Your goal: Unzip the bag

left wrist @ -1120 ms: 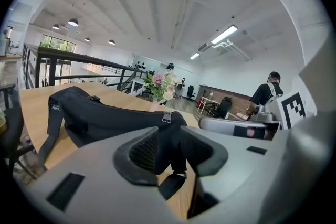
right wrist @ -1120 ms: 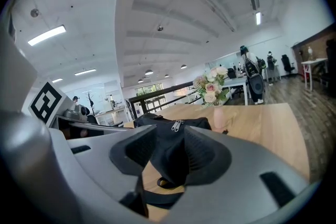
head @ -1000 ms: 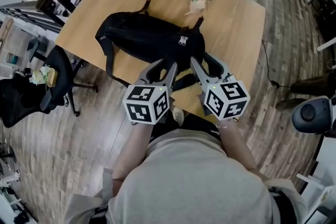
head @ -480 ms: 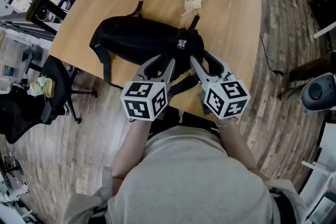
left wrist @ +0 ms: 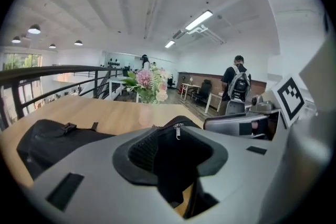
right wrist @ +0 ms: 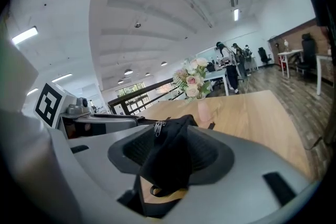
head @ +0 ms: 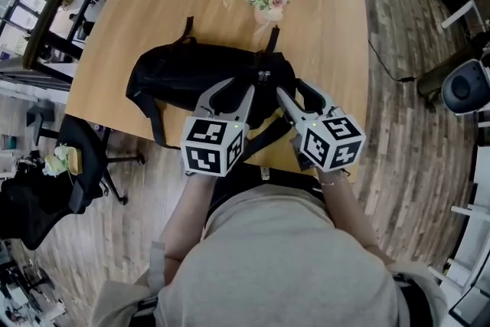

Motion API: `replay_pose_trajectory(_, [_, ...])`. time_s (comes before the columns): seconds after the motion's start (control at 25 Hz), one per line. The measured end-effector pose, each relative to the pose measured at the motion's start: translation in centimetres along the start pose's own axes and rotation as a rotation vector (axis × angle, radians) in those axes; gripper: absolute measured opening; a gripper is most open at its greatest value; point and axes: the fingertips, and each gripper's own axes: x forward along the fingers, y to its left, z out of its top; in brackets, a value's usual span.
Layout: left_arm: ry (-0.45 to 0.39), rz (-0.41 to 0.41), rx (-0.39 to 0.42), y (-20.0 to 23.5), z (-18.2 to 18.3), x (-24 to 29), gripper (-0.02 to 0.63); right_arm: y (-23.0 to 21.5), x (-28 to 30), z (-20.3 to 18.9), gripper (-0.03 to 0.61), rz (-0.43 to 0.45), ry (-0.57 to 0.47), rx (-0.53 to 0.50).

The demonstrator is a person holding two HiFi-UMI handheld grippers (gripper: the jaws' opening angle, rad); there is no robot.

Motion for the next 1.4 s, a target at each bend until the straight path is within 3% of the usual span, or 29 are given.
replay_pose_trajectory(0.2, [0.068, -0.099, 0.242, -1.1, -0.3, 1.5, 0.135, -0.6, 0.3, -0.5, 0.198, -0.024, 0.012, 0.039])
replay_pose_trajectory(0.4, [0.08, -0.155, 0.401, -1.8, -0.5, 2.5, 0.135, -0.8, 0.7, -0.5, 0.198, -0.016, 0.008, 0.091])
replay_pose_trajectory(0.68, [0.06, -0.242, 0.508, -3.0, -0.5, 2.9, 0.135, -0.7, 1.8, -1.7, 0.209, 0.0, 0.064, 0.107])
replay_pose_trajectory(0.88, [0.066, -0.309, 0.636, -4.0, -1.1, 3.0, 0.135, -0.9, 2.0, -1.3, 0.189, -0.002, 0.034, 0.152])
replay_pose_trajectory(1.0, [0.086, -0.312, 0.714, -4.1, -1.6, 3.3, 0.135, -0.9, 2.1, -1.3, 0.159, 0.001, 0.038, 0.158])
replay_pose_trajectory(1.4, [0.117, -0.271, 0.981, -3.7, -2.7, 4.3, 0.135, -1.0, 2.2, -1.3, 0.15, -0.004, 0.038, 0.172])
